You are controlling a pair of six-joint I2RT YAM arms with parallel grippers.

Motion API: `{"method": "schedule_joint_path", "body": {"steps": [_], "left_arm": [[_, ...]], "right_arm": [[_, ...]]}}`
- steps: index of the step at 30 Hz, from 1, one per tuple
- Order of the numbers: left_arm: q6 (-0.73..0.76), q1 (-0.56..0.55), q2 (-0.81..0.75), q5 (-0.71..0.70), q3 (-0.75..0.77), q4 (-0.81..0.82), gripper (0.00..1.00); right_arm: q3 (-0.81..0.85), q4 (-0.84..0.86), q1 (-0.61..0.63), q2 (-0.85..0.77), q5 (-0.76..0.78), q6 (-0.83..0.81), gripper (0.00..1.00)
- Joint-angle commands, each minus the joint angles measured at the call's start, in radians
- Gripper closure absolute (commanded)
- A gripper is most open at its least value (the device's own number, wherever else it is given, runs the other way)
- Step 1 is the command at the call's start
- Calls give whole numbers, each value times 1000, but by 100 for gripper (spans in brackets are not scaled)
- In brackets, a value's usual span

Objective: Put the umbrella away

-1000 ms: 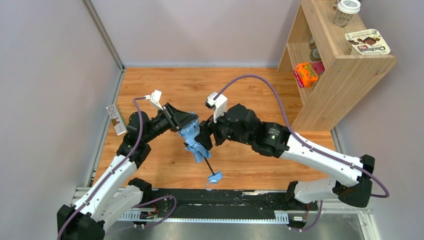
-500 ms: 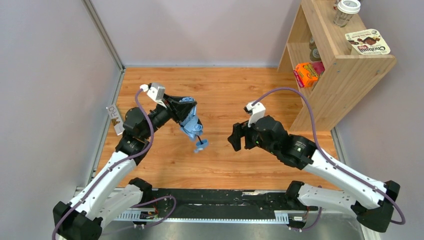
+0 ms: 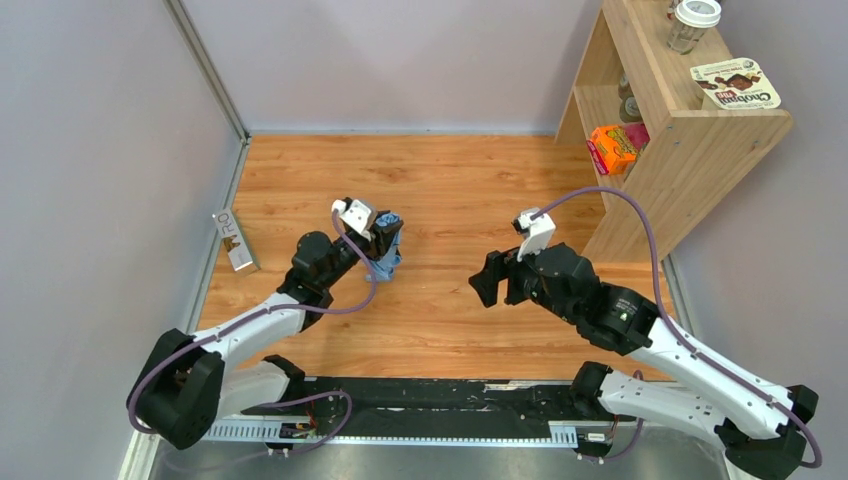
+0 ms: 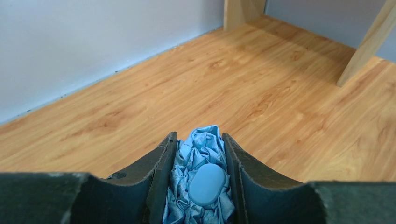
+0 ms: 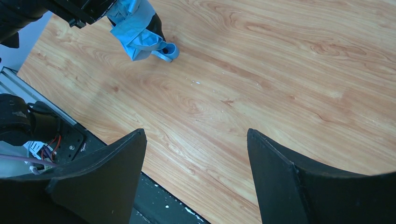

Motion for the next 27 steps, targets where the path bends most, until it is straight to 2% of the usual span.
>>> {"method": "schedule_joint_path", "body": {"steps": [1,5,10,13,14,15,16,18,20,22,23,25,27], "left_arm": [[50,-25,38,-43,-83,253,100],[38,-27,139,-93,-185,416,100],[-48,-27,307,-140,-251,637,100],[-112,-25,344,-154,-251,663,100],[-134,-25,321,-192,-243,633,100],[-208,-15,299,-198,-210,508,100],[-423,45,190,-151,-94,142,100],[-549,91,156,-105,-24,-45,100],[-658,163,169,19,49,-206,100],[-745,238,227,149,134,-362,100],[-766,257,273,267,152,-383,100],[-806,309,352,410,208,-406,100],[-783,361,415,475,295,-438,100]], "right_arm": [[-28,35,-10,-1,-3,20,18],[-46,56,-12,19,-25,31,18],[-60,66,-18,25,-39,34,18],[-59,64,-19,20,-43,35,18],[-59,61,-19,16,-43,35,18],[-56,56,-19,14,-42,38,18],[-45,37,-21,7,-37,35,18],[-37,23,-22,-4,-37,35,18],[-36,21,-22,-15,-40,34,18],[-37,18,-25,-18,-42,35,18],[-36,14,-25,-19,-43,34,18],[-36,10,-25,-24,-45,34,18],[-39,10,-24,-30,-43,32,18]]}}
